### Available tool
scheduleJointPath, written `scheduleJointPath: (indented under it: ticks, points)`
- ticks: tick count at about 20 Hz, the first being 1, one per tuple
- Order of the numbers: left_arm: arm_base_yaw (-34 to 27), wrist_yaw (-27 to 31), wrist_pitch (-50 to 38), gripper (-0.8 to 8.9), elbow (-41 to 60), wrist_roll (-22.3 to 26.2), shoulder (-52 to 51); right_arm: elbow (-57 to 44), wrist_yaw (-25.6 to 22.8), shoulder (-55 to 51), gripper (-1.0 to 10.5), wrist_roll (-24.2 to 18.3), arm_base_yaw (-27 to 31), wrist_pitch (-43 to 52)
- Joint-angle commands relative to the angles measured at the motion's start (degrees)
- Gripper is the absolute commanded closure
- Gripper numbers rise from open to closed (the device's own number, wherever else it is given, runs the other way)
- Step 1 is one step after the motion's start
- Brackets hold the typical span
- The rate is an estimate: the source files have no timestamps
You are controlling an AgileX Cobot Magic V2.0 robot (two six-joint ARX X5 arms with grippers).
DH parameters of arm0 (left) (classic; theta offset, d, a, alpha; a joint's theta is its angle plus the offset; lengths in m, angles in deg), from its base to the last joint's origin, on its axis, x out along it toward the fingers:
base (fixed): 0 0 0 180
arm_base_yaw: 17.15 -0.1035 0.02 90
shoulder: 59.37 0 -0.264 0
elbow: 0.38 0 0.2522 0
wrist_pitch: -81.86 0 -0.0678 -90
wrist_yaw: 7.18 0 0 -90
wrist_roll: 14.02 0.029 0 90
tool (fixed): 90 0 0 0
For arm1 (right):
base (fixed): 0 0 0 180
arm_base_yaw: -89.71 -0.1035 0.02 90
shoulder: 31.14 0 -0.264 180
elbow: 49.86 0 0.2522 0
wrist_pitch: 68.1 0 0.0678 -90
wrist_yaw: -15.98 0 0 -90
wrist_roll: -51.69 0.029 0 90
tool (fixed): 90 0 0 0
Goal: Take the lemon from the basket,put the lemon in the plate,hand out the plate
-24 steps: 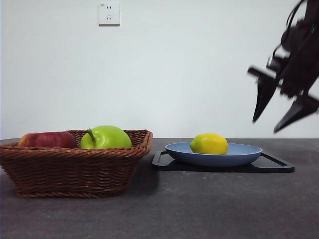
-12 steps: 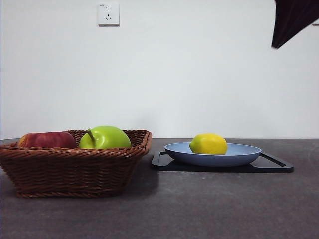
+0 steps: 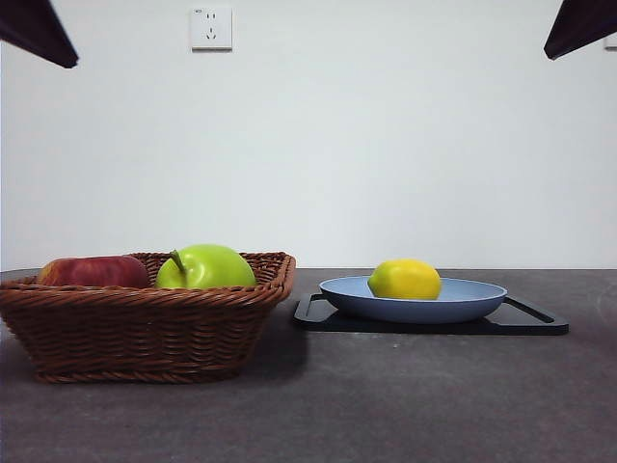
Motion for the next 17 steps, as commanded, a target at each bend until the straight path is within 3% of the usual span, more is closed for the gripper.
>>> scheduleJointPath:
  ticks: [1, 5, 17]
  points:
    - [0.11, -0.13, -6.82, 8.08, 6.73, -3.67, -6.62, -7.17, -0.48, -4.59, 9.4, 0.79, -0.72, 9.88]
    - [0.13, -0.20, -6.82, 8.07, 10.36, -4.39, -13.64, -11.87, -0.46, -6.99, 9.4, 3.76, -0.74, 14.08]
    - [0.13, -0.20, -7.74, 8.05, 10.36, -4.37, -11.54, -11.87, -0.37, -6.69, 9.4, 3.78, -0.74, 14.14]
